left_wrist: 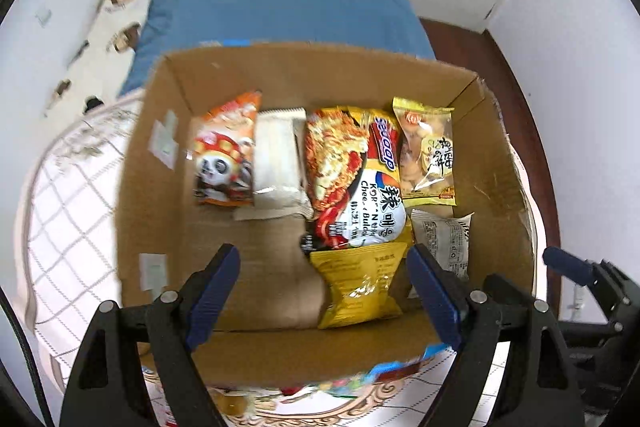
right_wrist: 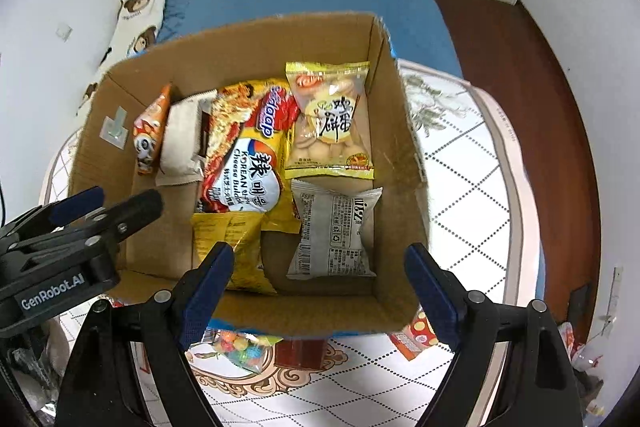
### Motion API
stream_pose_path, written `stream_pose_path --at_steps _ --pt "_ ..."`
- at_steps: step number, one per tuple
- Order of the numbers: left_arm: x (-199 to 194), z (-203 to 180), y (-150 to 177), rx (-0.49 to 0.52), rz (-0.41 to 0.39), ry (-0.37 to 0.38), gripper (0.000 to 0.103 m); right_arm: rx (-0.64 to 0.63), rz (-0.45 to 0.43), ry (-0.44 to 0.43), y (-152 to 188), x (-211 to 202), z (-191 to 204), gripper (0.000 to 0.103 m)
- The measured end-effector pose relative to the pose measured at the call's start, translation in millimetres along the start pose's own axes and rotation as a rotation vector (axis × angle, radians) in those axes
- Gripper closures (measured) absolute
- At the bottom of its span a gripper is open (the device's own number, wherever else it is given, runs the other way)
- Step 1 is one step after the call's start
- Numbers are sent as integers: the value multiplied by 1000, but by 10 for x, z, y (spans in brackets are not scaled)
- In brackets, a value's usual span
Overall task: Organize snacks
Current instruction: 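Place both packets into the cardboard box and open both tools, then grasp the clear candy-ball bag with left tool while right tool grasps the brown packet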
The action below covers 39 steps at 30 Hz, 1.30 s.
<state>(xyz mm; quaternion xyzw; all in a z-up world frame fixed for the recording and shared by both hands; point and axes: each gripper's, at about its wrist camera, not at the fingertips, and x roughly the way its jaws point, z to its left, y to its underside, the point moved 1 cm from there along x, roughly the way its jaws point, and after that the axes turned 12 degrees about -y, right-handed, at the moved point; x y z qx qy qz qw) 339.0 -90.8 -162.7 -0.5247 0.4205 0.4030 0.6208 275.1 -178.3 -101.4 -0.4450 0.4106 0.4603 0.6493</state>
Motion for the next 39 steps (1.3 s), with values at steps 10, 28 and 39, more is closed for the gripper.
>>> stream_pose_path --at_steps 10,28,39 --pt "-501 64 325 -5 -156 -34 18 -54 -126 -10 344 -548 275 14" --pt "-873 410 963 -100 -209 -57 18 -33 -228 -115 933 -1036 434 14" --pt "286 354 1620 -51 90 -143 18 115 0 -107 1366 332 -125 45"
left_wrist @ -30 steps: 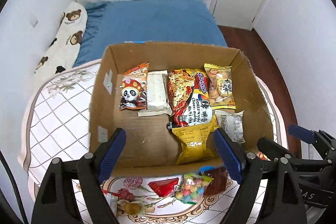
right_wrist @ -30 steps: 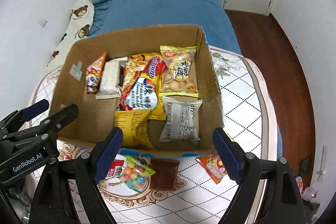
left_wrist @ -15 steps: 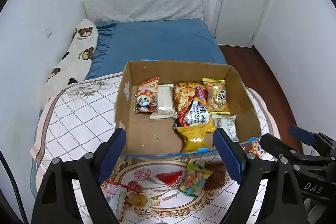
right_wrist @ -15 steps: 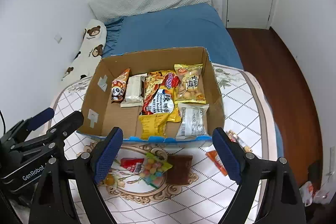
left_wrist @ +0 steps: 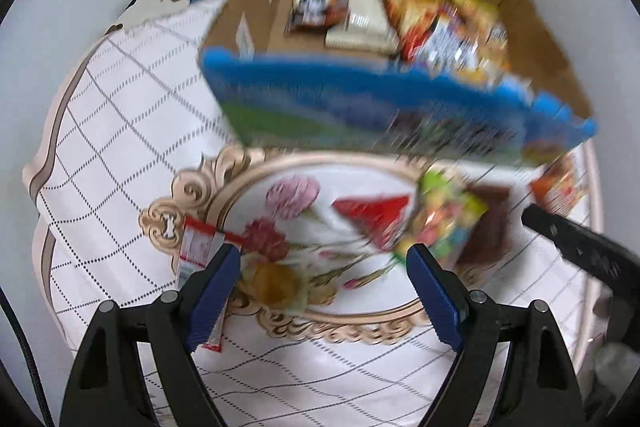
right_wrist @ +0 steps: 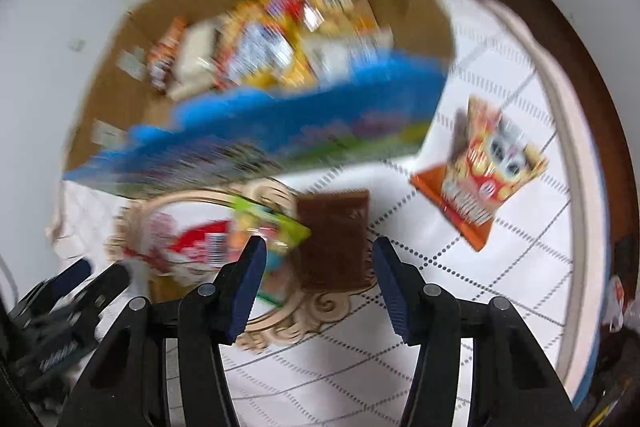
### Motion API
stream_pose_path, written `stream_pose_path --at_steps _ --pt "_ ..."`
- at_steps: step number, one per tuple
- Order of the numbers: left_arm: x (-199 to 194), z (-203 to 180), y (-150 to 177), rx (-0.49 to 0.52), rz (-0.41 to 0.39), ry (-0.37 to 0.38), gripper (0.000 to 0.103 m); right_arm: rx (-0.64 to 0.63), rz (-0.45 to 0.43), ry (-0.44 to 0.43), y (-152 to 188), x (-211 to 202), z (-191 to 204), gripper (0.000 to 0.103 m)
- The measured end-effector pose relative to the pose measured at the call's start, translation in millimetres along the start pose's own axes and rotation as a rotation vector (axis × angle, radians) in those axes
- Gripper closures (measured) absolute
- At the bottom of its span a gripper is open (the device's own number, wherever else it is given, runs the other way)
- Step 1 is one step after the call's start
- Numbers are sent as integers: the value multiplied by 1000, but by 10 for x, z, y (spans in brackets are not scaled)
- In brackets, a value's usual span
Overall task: Organize snacks
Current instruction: 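Grasp the clear candy-ball bag with left tool while right tool grasps the brown packet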
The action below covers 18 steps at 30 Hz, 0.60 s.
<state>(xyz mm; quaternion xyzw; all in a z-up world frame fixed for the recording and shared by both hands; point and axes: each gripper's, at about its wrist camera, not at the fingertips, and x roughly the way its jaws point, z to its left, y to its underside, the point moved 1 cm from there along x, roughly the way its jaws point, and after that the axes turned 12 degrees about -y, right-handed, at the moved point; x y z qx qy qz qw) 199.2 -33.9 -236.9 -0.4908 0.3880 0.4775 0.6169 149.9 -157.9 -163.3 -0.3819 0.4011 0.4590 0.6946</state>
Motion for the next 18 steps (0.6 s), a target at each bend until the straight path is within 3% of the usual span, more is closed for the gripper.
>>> stream_pose_path --at_steps 8,12,18 --pt "162 -332 172 90 58 35 18 20 129 46 71 891 -196 43" --pt "208 -626 111 136 71 78 18 -7 122 55 109 832 -246 47" --pt "350 -1090 -4 187 122 135 18 59 151 78 397 524 -802 47"
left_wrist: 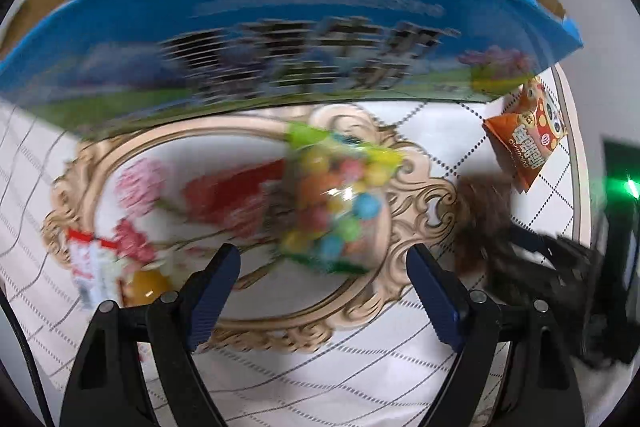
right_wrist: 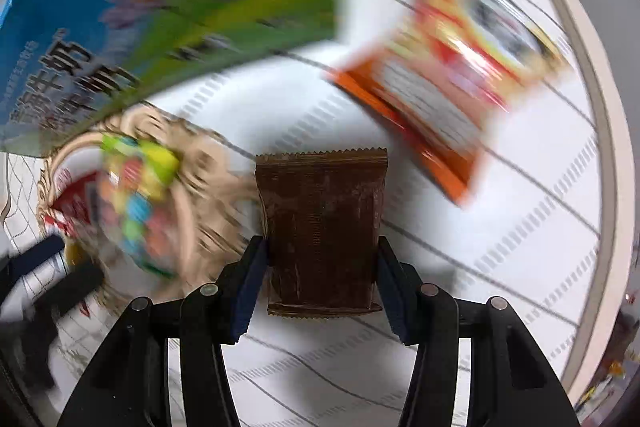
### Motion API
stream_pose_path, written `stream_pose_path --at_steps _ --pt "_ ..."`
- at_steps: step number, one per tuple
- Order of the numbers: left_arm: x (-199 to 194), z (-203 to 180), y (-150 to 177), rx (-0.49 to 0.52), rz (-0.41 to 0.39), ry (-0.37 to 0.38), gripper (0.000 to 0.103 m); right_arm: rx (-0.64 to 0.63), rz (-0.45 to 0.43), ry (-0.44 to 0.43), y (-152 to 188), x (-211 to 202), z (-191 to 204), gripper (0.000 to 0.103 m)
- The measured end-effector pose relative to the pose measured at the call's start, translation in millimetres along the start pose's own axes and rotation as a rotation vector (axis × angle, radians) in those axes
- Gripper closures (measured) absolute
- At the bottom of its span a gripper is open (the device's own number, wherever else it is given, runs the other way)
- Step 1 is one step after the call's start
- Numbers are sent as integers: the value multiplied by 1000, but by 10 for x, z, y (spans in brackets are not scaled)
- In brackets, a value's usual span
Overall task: Organize snacks
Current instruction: 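Grasp the clear candy-ball bag with left tool while right tool grasps the brown packet, then lower both packets into the cardboard box and open both tools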
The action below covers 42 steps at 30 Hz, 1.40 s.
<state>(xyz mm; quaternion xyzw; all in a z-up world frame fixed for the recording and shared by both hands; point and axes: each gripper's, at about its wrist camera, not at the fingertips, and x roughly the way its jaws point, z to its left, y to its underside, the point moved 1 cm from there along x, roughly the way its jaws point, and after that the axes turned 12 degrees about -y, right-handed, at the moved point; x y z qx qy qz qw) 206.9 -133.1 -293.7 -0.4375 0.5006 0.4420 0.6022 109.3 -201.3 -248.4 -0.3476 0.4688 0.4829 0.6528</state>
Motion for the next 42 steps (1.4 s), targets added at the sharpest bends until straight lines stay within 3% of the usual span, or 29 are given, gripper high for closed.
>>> stream_pose_path --at_steps 5,6,8,10,15,19,22,26,28,29,36,42 --pt "310 -318 -182 71 57 -49 20 46 7 -8 201 -57 -273 47" --pt "351 -342 -208 75 56 -56 24 50 6 -9 216 -53 -280 47" --pt "452 -331 -247 79 53 -99 47 44 5 -3 248 -37 -277 45" --pt "474 -321 -231 94 40 -108 54 44 7 -12 274 -9 -258 45" --pt "434 -164 -18 65 54 -91 55 -26 50 -44 422 132 -16 45" --pt "489 35 357 -7 129 -31 55 -56 81 -73 560 208 128 45" --pt "647 117 497 -57 173 12 54 -67 92 -76 618 278 179 33" --pt "713 105 477 -60 166 1 54 -91 110 -21 668 413 288 30" --pt "688 18 428 -54 153 -5 56 -101 105 21 696 440 329 37" --pt "643 43 446 -52 141 -4 56 -110 98 43 711 452 348 45" --pt "-33 355 588 -77 44 68 56 -94 24 -110 709 -27 460 46" --pt "-859 757 202 -145 -105 149 56 -185 -100 -261 459 -852 938 46"
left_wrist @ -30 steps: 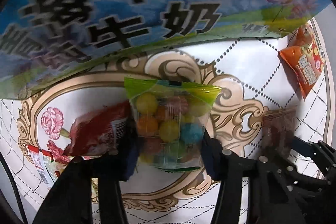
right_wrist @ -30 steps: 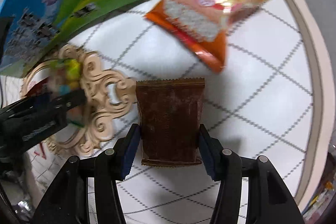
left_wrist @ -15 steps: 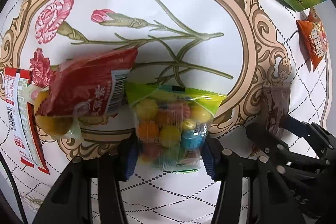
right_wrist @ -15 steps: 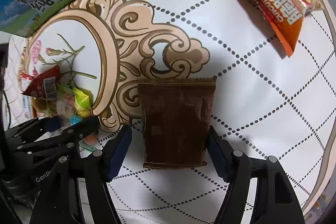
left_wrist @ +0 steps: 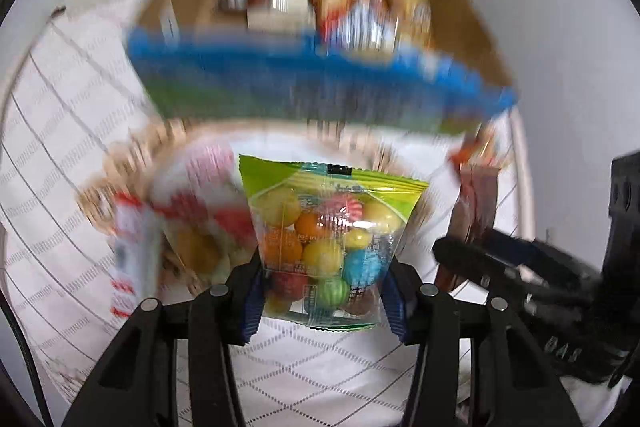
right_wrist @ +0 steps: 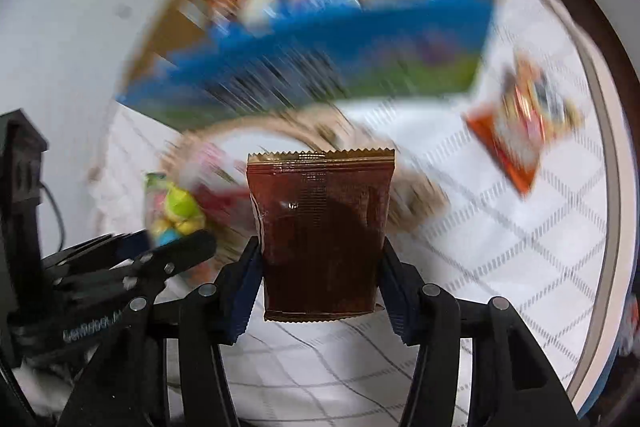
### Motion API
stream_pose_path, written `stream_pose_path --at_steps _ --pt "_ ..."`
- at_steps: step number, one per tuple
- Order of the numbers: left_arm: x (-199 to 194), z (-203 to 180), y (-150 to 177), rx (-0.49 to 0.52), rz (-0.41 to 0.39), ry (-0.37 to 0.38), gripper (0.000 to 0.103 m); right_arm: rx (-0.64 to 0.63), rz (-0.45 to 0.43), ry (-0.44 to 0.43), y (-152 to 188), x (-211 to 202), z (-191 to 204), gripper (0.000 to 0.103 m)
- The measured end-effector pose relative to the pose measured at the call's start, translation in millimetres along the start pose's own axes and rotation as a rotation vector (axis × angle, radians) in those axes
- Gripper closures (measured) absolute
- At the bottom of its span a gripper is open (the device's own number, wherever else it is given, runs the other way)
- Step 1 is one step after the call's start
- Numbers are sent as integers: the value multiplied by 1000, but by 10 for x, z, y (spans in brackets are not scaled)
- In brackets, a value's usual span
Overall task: Organize snacks
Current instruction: 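Lower both packets into the cardboard box and open both tools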
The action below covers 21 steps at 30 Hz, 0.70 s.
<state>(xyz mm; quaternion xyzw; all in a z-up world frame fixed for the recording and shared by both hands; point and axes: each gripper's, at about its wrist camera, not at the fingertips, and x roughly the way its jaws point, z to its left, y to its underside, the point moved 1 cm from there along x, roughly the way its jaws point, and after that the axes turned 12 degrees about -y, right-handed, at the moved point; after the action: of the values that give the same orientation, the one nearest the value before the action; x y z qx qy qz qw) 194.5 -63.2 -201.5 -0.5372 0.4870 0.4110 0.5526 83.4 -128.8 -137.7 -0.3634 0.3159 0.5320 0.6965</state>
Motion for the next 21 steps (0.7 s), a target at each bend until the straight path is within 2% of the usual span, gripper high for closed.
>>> stream_pose_path --at_steps 3,6,8,10,14,16,21 --pt "-267 131 -465 -30 -64 13 56 -54 -55 -59 -322 -208 364 46" --pt "-463 330 -870 -46 -115 -20 56 -97 -94 -65 -713 -276 559 46" --pt "-439 438 -1176 -53 -114 -56 56 -116 -107 -59 -1021 -98 766 46" --pt "-355 544 -1484 -76 -87 -66 56 -123 -100 -46 -1256 88 871 46" --pt "-23 653 -1812 -94 12 -83 56 -101 -55 -29 -1641 374 902 46" --pt "207 657 -1901 -88 80 -97 56 -82 -29 -22 -1738 512 874 46" --pt "533 662 -1896 -76 186 -135 56 -35 50 -24 -1906 915 709 46"
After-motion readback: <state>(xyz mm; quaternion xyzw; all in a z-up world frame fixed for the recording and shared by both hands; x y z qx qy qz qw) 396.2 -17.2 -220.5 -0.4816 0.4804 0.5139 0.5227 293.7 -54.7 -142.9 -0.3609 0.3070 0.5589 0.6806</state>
